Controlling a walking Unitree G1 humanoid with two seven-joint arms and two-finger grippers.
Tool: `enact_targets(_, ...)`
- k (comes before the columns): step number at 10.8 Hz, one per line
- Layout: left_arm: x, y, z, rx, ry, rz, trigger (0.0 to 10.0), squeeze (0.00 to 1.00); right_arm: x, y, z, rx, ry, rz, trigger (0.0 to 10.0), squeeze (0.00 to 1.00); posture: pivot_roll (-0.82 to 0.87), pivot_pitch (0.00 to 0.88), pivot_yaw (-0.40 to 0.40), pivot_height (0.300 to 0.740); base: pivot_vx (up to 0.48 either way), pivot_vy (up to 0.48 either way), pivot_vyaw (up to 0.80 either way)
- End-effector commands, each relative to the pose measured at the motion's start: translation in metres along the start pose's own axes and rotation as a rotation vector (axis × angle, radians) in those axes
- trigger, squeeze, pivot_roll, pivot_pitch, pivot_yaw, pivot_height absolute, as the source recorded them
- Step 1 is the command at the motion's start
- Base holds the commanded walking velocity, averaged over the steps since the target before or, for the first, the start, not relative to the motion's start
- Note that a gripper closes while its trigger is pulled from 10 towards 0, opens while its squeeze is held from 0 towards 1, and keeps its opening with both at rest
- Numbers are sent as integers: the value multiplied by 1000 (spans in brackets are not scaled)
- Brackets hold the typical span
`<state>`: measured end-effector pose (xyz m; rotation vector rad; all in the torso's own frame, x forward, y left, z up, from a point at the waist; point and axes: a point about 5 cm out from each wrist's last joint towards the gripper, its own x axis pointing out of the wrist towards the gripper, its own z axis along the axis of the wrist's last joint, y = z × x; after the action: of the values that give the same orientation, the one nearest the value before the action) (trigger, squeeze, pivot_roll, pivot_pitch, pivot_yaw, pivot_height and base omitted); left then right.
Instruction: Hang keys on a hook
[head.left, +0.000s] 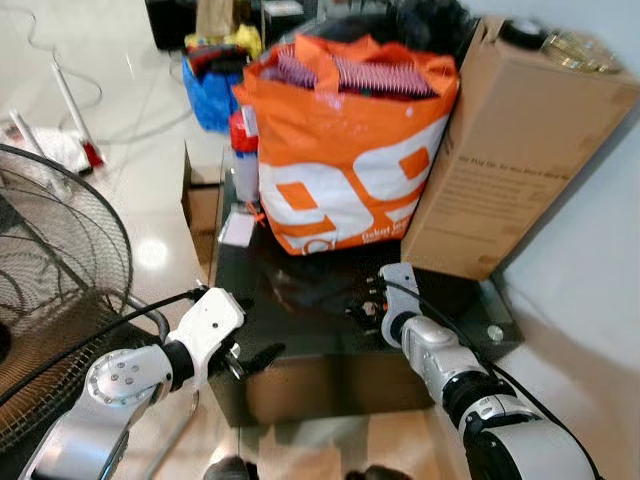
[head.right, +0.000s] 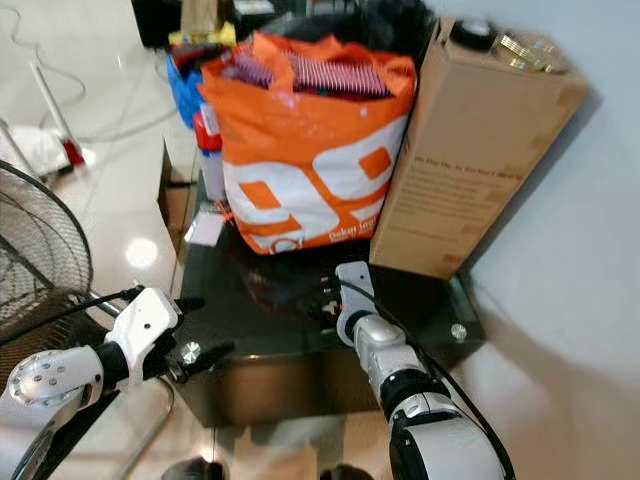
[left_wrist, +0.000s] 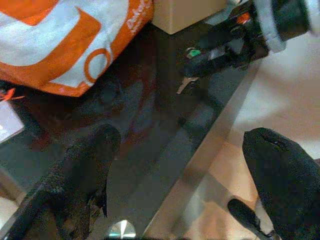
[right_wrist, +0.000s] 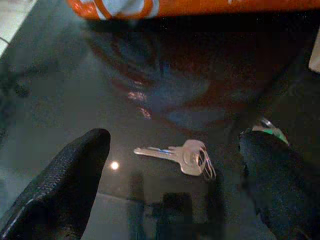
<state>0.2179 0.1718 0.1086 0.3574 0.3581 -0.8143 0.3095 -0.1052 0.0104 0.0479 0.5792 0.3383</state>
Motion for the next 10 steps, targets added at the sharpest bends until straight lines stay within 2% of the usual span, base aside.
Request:
enact_targets(1,-2,-2,2,-5,-8,-14,10000,0,-2,-5,-4,14,11,-2,10000,0,26,152,-88,740,0,0,0)
enact_targets(2,-2,-4,2,-9,-9,-20,10000,0,-3,-7,-6,36,16,9,10000,0,25,157,-87,740,0,0,0)
enact_targets(6,-6,-11,5,-21,-4,-39,10000,0,-5,-11,-7,32,3,12,9922,0,31,165,-85,740,0,0,0)
enact_targets(7,-6,-12,5,-25,-2,-41,10000,0,-4,-8,-7,40,3,36,2275,0,33,168,-86,740,0,0,0)
enact_targets(8,-6,-13,6,-27,-1,-41,10000,0,-3,-4,-9,38,7,46,1137,0,36,170,-88,740,0,0,0)
enact_targets(10,-8,-14,6,-32,2,-39,10000,0,-3,-1,-12,46,12,43,0,0,39,173,-90,740,0,0,0)
